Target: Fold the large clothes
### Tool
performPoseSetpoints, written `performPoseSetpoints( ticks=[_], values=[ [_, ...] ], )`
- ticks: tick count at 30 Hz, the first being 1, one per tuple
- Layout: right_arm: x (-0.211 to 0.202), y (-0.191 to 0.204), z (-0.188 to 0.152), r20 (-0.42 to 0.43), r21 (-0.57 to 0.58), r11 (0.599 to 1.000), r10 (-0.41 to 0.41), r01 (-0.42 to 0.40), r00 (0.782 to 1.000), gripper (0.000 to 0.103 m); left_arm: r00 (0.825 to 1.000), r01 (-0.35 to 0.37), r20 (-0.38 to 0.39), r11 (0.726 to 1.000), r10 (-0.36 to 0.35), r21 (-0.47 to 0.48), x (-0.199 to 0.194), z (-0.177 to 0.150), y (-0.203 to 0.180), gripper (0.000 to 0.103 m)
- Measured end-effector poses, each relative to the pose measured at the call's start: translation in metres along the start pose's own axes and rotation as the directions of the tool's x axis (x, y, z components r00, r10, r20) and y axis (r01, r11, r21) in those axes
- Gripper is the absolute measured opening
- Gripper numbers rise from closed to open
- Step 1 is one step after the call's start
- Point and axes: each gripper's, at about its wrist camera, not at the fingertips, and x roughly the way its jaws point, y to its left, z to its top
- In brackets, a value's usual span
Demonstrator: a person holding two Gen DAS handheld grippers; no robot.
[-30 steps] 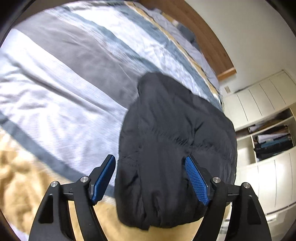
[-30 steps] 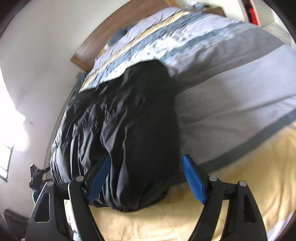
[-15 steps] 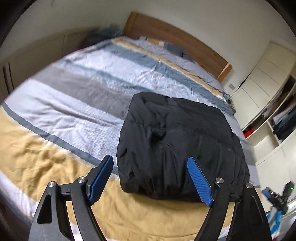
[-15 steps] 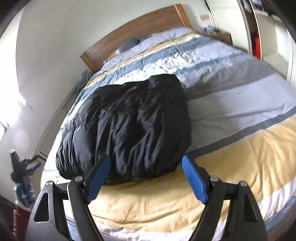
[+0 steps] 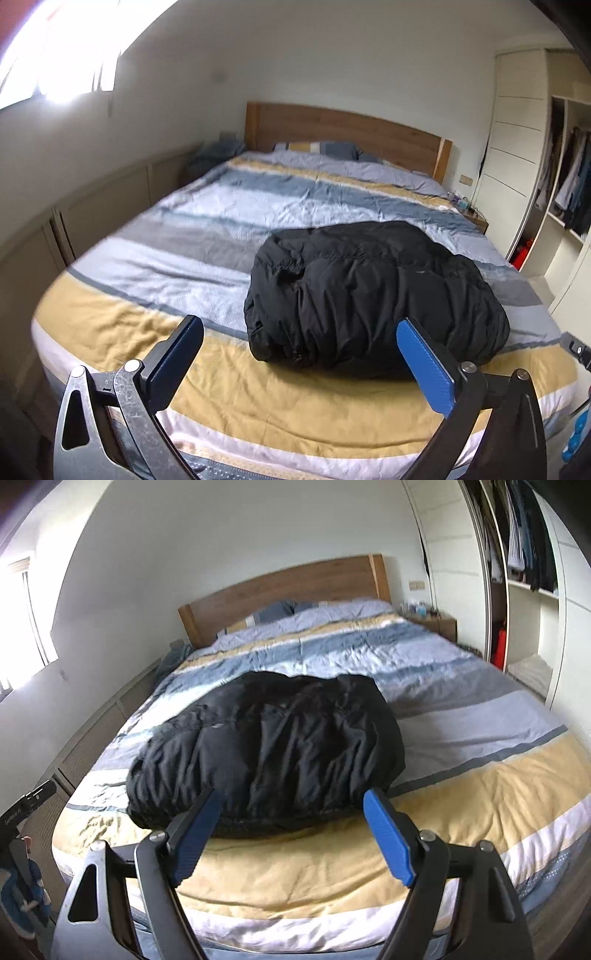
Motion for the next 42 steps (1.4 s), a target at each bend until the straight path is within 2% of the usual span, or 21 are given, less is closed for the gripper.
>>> performPoseSetpoints(
  ticks=[9,16,25,35,42],
  values=[
    [-0.058,0.056,-0.023,0.095,-0.116,0.993,0.006,0.005,0.995,0.079,0.992,-0.036,0.122,0.998,0.028,0.06,-0.058,-0.015,-0.033,0.103],
    [-0.077,0.072,-0.038,0.113,-0.159,0.987,-0.012,0.03,0.993,0.079,0.982,-0.073,0.181,0.995,0.059,0.072,-0.088,-0.027,-0.045,0.103],
    [-0.094,0.075,-0.044,0.151,-0.159,0.986,-0.022,0.046,0.988,0.079,0.971,-0.078,0.232,0.995,0.06,0.068,-0.109,-0.035,-0.047,0.103],
    [-0.095,0.076,-0.043,0.165,-0.165,0.983,-0.05,0.078,0.985,0.079,0.976,-0.04,0.218,0.996,0.023,0.075,-0.106,-0.037,-0.048,0.103],
    [-0.079,0.078,-0.048,0.141,-0.186,0.978,-0.065,0.091,0.988,0.079,0.981,-0.037,0.193,0.996,0.021,0.077,-0.092,-0.041,-0.048,0.103]
  ],
)
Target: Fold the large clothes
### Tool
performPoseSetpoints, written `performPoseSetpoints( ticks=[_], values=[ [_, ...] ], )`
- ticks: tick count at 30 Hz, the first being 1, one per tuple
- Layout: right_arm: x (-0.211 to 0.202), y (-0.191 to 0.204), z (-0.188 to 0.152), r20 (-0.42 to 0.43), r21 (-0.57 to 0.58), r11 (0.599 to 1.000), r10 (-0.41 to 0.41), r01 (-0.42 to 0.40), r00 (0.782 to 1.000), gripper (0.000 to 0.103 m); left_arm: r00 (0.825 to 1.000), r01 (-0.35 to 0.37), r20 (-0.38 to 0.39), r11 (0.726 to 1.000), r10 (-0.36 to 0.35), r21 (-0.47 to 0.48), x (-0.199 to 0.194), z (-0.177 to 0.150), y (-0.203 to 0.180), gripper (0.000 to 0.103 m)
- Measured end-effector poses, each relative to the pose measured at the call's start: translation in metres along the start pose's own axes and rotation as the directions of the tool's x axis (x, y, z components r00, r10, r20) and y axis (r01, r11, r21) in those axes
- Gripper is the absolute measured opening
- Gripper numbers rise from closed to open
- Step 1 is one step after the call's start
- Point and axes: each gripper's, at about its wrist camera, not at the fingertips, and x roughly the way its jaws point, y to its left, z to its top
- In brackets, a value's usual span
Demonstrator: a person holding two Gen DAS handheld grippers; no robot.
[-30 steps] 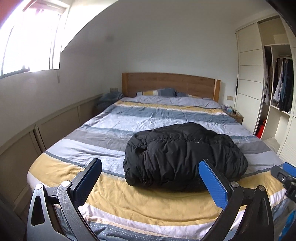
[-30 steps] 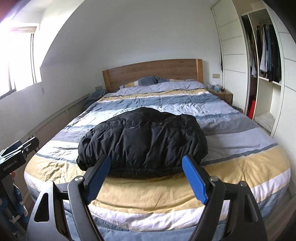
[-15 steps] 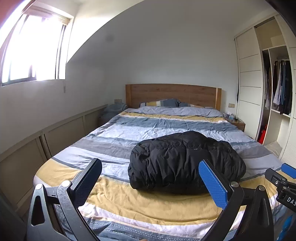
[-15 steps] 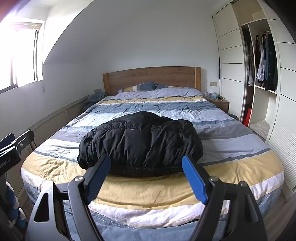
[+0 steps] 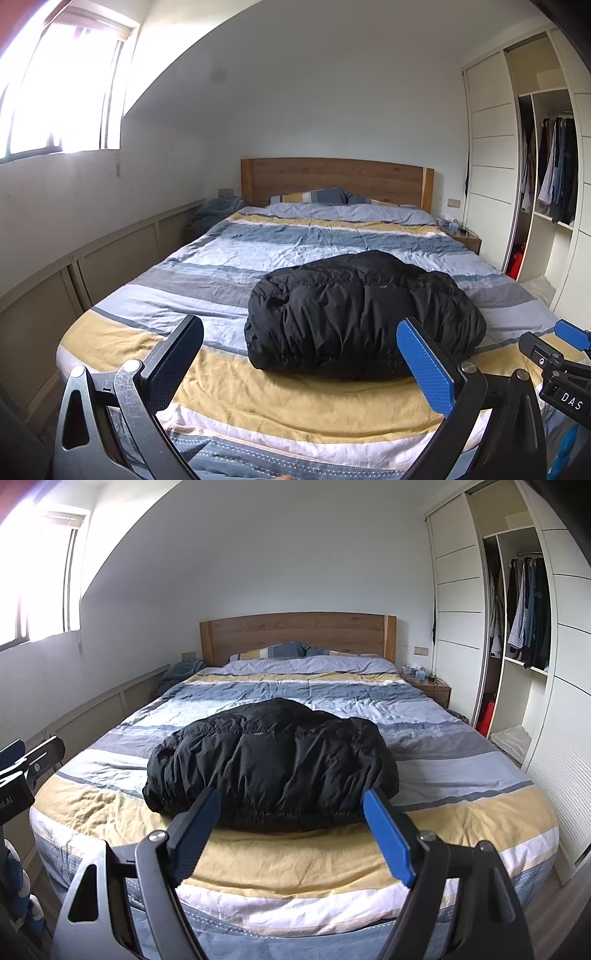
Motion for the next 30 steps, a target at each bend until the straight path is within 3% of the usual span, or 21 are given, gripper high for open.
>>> performPoseSetpoints(
  ticks=[30],
  values=[
    [0.083,-0.036,-0.048,-0.206,0.049,0.998,-0.034,0.045,0.978,0.079,0.979,0.023,-0.204,0.998,-0.009,0.066,0.08,-0.049,-0.02,0.103]
  ],
)
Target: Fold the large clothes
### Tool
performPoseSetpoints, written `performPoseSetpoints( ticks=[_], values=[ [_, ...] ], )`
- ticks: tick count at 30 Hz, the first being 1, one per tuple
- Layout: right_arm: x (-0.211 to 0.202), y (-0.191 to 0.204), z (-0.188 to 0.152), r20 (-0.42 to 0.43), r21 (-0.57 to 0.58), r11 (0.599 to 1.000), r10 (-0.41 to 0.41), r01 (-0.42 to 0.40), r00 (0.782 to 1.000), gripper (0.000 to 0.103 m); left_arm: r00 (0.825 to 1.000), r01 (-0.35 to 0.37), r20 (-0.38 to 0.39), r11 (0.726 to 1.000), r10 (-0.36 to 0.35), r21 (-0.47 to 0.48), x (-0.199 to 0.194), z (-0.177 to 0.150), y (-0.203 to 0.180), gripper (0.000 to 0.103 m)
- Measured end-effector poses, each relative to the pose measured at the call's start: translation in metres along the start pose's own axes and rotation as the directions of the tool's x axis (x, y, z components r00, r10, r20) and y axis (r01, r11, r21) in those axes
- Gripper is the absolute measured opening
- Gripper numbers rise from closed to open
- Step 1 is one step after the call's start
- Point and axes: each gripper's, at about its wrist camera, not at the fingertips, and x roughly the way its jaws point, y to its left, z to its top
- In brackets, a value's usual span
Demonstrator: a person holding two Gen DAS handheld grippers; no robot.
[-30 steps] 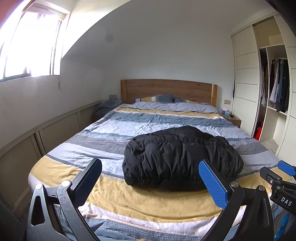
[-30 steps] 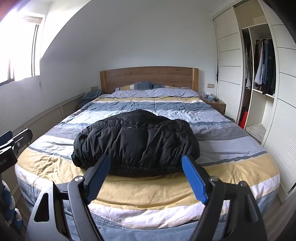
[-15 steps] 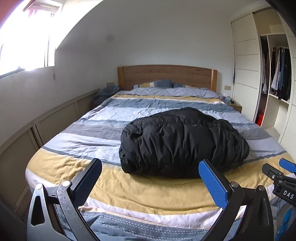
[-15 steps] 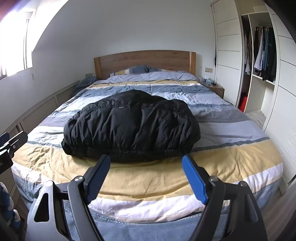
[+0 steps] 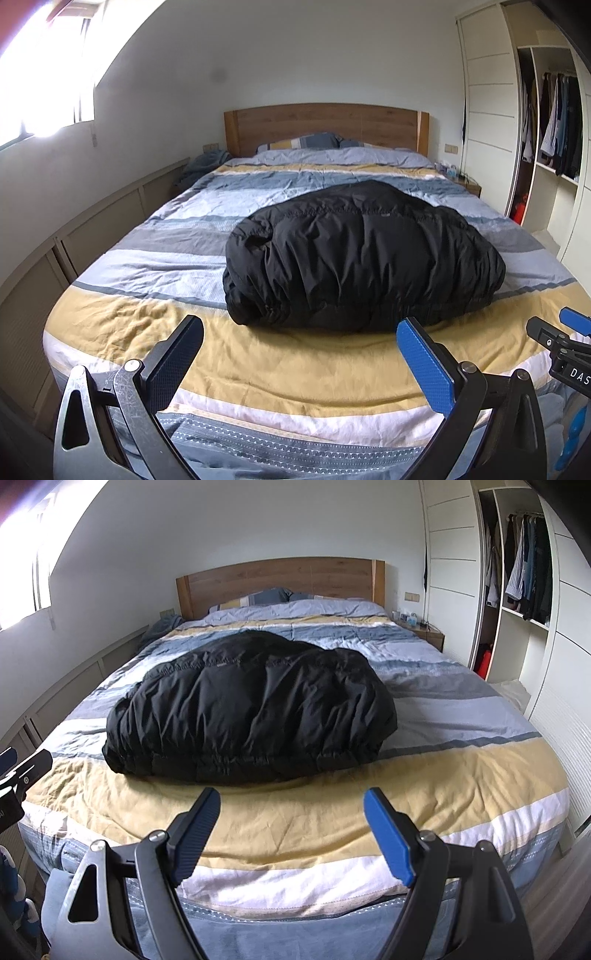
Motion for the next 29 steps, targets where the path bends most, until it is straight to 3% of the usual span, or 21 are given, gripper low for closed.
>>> performPoseSetpoints(
  ticks=[9,29],
  values=[
    [0.015,-0.003,-0.002,-0.026,-0.027,0.999,-0.023,0.023,0.999,0.079,0.999,0.002,-0.042,1.0,-0.001,0.017,0.023,-0.006,-0.006,0.103],
    [0.019,-0.014,0.004,-0.016,-0.046,0.997,-0.06,0.059,0.998,0.079,0.998,-0.022,-0.06,0.998,0.026,0.067,0.044,-0.011,-0.01,0.103]
  ],
)
